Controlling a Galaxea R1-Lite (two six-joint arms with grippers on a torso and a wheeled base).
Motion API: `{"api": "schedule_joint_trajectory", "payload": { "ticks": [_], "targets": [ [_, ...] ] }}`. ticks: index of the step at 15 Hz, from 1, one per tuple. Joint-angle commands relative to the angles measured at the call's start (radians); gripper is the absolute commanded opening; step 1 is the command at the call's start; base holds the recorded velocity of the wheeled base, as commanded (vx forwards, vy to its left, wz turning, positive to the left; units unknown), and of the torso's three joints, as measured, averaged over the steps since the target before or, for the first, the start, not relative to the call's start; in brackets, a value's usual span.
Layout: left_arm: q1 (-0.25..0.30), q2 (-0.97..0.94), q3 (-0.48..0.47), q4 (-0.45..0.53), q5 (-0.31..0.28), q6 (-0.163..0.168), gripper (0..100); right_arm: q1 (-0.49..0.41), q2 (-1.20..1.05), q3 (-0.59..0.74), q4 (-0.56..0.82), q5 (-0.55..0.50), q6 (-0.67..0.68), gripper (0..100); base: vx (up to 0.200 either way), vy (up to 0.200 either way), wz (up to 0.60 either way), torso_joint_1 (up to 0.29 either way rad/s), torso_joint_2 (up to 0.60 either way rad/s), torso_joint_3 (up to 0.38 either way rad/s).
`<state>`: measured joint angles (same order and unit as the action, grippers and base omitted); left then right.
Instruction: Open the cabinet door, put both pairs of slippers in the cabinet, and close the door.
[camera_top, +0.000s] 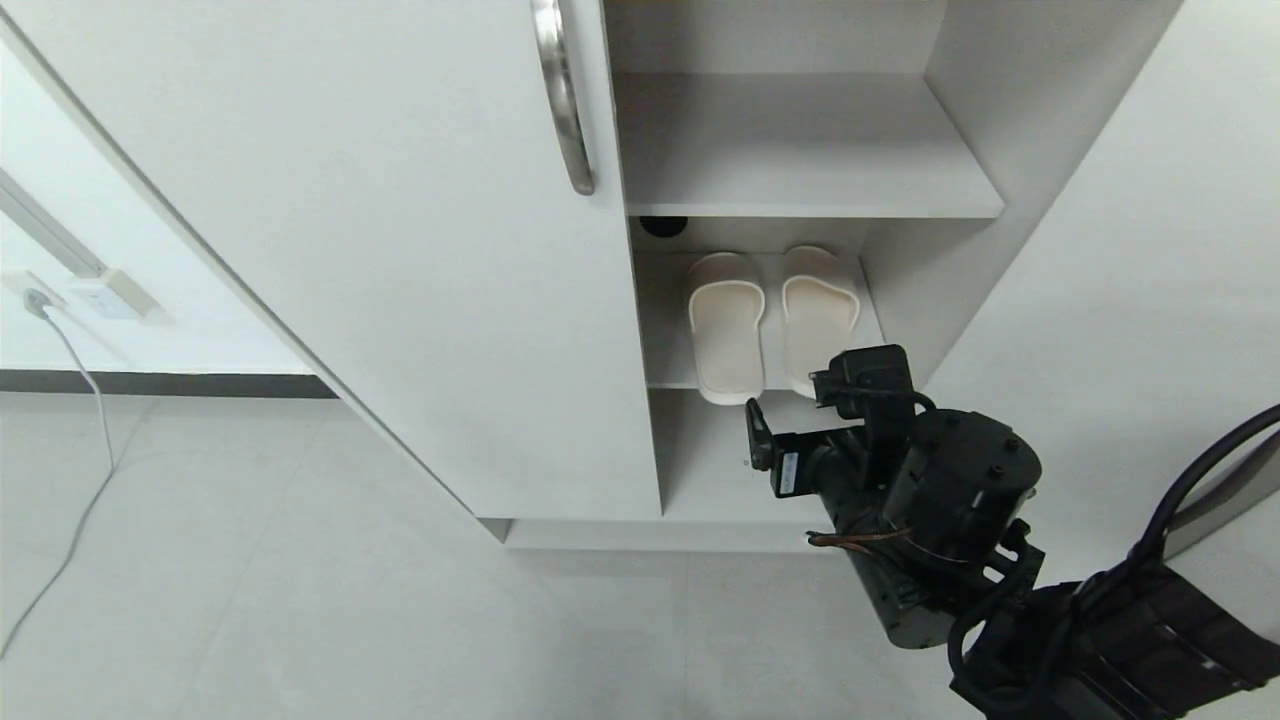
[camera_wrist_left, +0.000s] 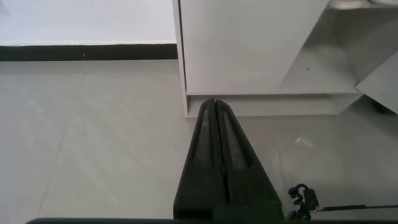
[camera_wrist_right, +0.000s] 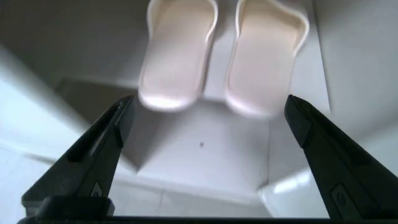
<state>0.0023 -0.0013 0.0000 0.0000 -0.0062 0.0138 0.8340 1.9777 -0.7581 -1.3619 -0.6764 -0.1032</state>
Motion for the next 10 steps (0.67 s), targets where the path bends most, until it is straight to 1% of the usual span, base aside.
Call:
{"api": "schedule_joint_trajectory", "payload": {
  "ticks": [1,4,10],
  "targets": [
    [0.001,0.001,0.0,0.0,0.0,0.002,0,0.0,0.001,-0.006,0.001,0.0,-0.001,100,0.0,0.0,0.0,0.0,0.0,0.0],
    [0.001,0.001,0.0,0.0,0.002,-0.006,0,0.0,0.001,-0.007,0.001,0.0,-0.001,100,0.0,0.0,0.0,0.0,0.0,0.0],
    [0.001,0.001,0.0,0.0,0.0,-0.006,0,0.0,0.001,-0.009,0.003,0.0,-0.006,100,0.0,0.0,0.0,0.0,0.0,0.0]
  ]
}}
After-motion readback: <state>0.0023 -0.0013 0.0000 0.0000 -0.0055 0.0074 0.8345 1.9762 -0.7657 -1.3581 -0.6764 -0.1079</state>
